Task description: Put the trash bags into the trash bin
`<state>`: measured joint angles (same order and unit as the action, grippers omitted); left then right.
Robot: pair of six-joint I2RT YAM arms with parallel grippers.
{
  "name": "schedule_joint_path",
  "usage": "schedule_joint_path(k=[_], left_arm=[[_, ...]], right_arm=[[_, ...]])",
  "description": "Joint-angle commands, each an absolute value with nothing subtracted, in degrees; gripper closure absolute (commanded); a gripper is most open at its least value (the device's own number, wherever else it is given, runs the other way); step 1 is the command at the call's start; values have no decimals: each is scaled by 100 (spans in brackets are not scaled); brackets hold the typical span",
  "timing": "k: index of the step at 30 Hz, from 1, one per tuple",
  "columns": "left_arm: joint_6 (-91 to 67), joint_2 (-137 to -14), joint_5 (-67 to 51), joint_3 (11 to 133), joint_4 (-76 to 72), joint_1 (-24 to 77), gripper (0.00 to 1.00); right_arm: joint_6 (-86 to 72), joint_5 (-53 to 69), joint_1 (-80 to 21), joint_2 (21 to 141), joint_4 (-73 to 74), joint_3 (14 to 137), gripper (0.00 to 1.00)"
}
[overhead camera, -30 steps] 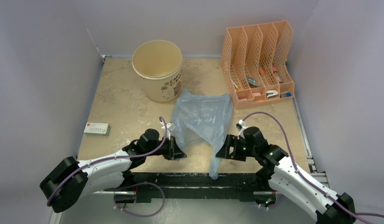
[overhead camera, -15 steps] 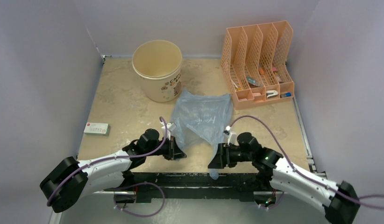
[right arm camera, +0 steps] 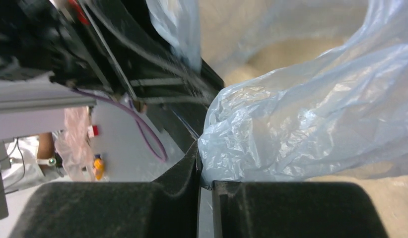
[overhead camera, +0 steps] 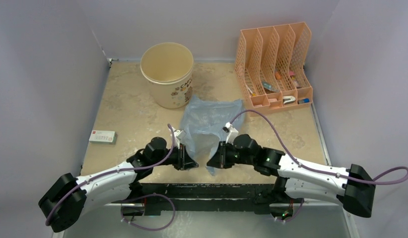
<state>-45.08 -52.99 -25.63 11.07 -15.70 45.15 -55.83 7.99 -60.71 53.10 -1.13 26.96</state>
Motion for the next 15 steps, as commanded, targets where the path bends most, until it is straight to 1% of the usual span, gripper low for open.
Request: schedule_joint_path(k=[1, 3, 5, 7, 9, 11, 15], left_arm=[[-4198, -4991, -2910, 1437, -1905, 4538, 80], [-4135, -4890, -2998, 1502, -2004, 4541, 73], [-4106, -4820, -3070, 1507, -2220, 4544, 61], [-4088, -4772, -3181, 1482, -2496, 4538, 58], [-4036, -4728, -3249, 1472, -2671, 4543, 54], [-3983, -4673, -3296, 1441, -2856, 4541, 50], [-3756, -4644, -3357, 1441, -3116, 4542, 44]], right_arm=[[-5267, 401, -5997, 5903, -222, 3642, 88], [-5173, 395, -5900, 6065, -168, 3909, 89], [-5161, 875, -5656, 6053, -521, 3934, 89], [-5207, 1293, -5358, 6028, -816, 3920, 89], [-5199, 1425, -5188, 6048, -886, 3985, 89], [-5049, 1556, -5128, 6137, -820, 4148, 87], [-4893, 1788, -4990, 6346, -629, 4419, 87]])
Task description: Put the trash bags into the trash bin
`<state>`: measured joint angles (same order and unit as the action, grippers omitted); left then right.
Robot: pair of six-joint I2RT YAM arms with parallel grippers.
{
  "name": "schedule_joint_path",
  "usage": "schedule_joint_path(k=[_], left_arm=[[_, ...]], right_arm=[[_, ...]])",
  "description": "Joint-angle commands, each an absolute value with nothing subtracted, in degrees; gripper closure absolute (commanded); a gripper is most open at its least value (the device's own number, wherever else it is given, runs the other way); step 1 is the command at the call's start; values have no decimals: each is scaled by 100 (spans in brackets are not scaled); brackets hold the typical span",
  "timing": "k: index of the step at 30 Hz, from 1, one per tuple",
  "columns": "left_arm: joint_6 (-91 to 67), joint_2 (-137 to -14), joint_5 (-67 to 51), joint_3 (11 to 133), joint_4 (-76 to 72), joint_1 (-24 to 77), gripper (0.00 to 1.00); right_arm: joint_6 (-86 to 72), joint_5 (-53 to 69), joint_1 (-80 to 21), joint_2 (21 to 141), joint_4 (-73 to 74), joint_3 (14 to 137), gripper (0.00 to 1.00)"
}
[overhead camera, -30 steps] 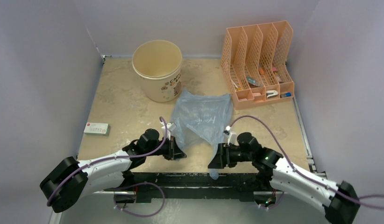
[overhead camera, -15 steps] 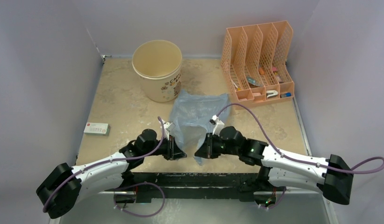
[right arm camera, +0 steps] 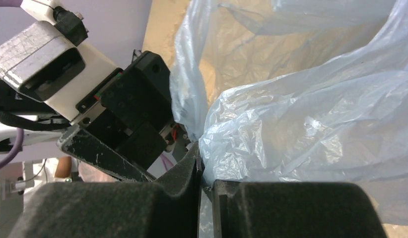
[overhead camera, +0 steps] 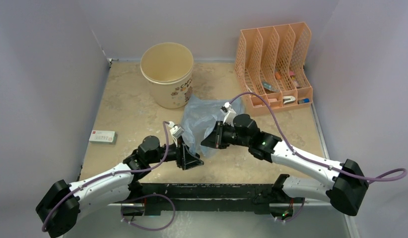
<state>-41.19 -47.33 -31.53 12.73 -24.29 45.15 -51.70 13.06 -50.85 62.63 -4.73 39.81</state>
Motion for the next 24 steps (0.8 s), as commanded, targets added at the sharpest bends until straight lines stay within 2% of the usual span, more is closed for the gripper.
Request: schedule_joint_path(k=[1, 8, 12, 14, 17, 18, 22, 24], left_arm=[[-3660, -4656, -3323, 1463, -3137, 4544, 43], [-3428, -4739, -2632, 1214, -3924, 4539, 41], [-3310, -4913, -2630, 1207, -4356, 4544, 40], [-3287, -5044, -2728, 1300, -4304, 4544, 49], [-3239, -5247, -3057, 1474, -4167, 4542, 81], [-3227, -5312, -3173, 1534, -4066, 4537, 88], [-3298, -5471, -3504, 1623, -3981, 4541, 100], [-3412, -5476, -3524, 1619, -4015, 4544, 100]], right_arm=[[-4895, 1946, -4966, 6353, -718, 4421, 87], [-4704, 2541, -4966, 6477, -758, 4581, 86], [-4854, 2634, -4966, 6381, -927, 4570, 85], [-4967, 2632, -4966, 6372, -1057, 4547, 85], [-4994, 2496, -4965, 6414, -1085, 4622, 85], [-4977, 2419, -4958, 6453, -1039, 4694, 85], [-4964, 1805, -4943, 6513, -807, 4940, 86], [-4936, 1703, -4937, 6528, -817, 5042, 85]])
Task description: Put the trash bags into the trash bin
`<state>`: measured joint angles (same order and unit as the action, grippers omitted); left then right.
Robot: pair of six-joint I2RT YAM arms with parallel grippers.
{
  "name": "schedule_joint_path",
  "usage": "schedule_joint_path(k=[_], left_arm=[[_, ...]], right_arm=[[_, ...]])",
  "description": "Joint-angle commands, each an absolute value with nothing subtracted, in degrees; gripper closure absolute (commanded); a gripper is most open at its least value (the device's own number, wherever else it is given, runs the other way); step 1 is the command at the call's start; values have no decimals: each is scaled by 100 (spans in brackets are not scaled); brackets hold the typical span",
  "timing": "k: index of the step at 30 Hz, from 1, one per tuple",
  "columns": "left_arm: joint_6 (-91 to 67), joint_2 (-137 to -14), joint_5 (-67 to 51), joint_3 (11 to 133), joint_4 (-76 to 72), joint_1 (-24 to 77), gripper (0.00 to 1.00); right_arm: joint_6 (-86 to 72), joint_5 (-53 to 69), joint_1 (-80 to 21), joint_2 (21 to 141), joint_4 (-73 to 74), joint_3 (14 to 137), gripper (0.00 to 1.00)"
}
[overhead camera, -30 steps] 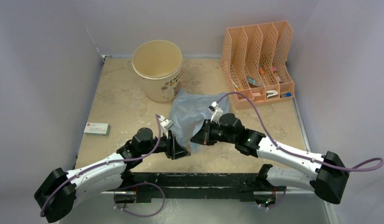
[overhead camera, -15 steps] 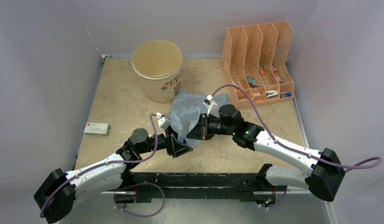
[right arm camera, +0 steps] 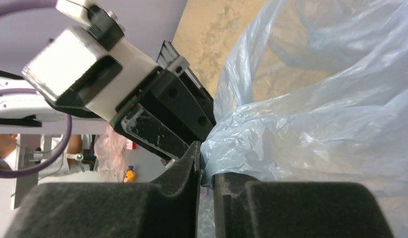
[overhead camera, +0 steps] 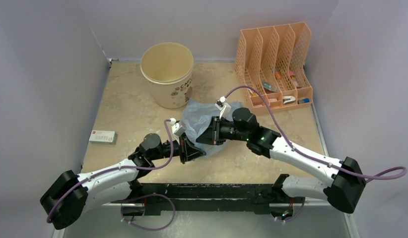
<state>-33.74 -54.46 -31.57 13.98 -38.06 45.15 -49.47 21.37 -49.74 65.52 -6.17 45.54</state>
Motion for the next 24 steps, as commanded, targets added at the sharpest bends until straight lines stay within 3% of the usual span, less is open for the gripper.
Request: schedule_joint_path(k=[1, 6, 12, 15, 18, 24], left_arm=[[-3490, -5456, -3466, 1609, -4048, 4540, 100], [-3907, -5397, -3238, 1586, -4344, 4544, 100], [-4441, -5494, -3125, 1502, -4843, 4535, 100], [-4697, -5549, -3086, 1362, -5187, 4533, 100], [-4866, -5658, -3072, 1249, -5512, 4535, 100], [-4927, -5832, -3236, 1291, -5739, 4534, 97]], right_arm=[[-4825, 1771, -4935, 6534, -851, 5081, 79], [-4520, 2051, -4943, 6494, -1111, 4826, 44], [-4741, 2150, -4948, 5960, -1757, 3975, 29], [-4735, 2196, -4947, 5859, -1736, 3884, 29], [-4727, 2144, -4947, 5734, -1814, 3825, 37], [-4831, 1964, -4948, 5737, -1893, 3938, 78]])
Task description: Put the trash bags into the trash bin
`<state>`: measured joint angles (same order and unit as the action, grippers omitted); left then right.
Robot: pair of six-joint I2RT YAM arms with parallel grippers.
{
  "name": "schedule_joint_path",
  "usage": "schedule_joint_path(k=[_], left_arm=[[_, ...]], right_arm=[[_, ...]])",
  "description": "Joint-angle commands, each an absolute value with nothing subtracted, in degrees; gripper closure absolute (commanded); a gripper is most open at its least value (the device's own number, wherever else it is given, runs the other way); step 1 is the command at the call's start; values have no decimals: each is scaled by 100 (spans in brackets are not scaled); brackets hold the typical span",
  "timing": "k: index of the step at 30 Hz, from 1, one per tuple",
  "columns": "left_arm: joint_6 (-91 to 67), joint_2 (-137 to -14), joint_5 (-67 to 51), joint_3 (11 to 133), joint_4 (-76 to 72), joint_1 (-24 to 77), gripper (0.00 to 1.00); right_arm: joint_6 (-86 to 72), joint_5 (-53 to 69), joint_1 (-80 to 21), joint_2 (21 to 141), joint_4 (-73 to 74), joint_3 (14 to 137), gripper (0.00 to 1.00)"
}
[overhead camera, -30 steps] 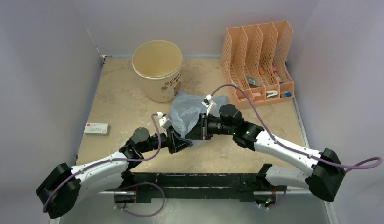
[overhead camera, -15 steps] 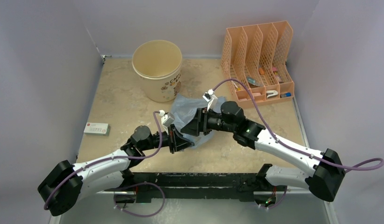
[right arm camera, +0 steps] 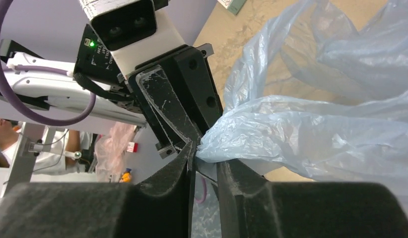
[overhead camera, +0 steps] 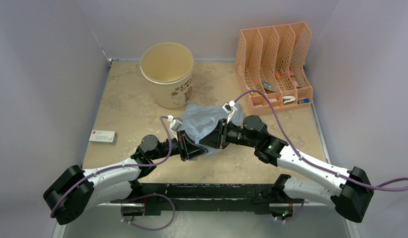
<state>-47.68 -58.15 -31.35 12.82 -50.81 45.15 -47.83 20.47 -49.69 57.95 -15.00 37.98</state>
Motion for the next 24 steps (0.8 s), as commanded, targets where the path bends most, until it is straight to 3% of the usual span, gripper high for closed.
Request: schedule_joint_path(k=[1, 4, 8, 24], left_arm=[[-4910, -5798, -3235, 1284, -5739, 4535, 95], [-4839, -5655, -3210, 1259, -5677, 4530, 76], [-4659, -5438, -3177, 1142, -5503, 4535, 61], [-4606, -6158, -3006, 1064, -6877, 4533, 48]], right_arm=[[-4876, 1916, -4948, 5762, -1882, 3969, 84], [-5200, 1881, -4948, 5797, -1879, 3980, 98], [-6076, 1696, -4948, 5663, -2714, 3782, 100], [-6916, 1638, -4941, 5884, -3059, 3720, 100]])
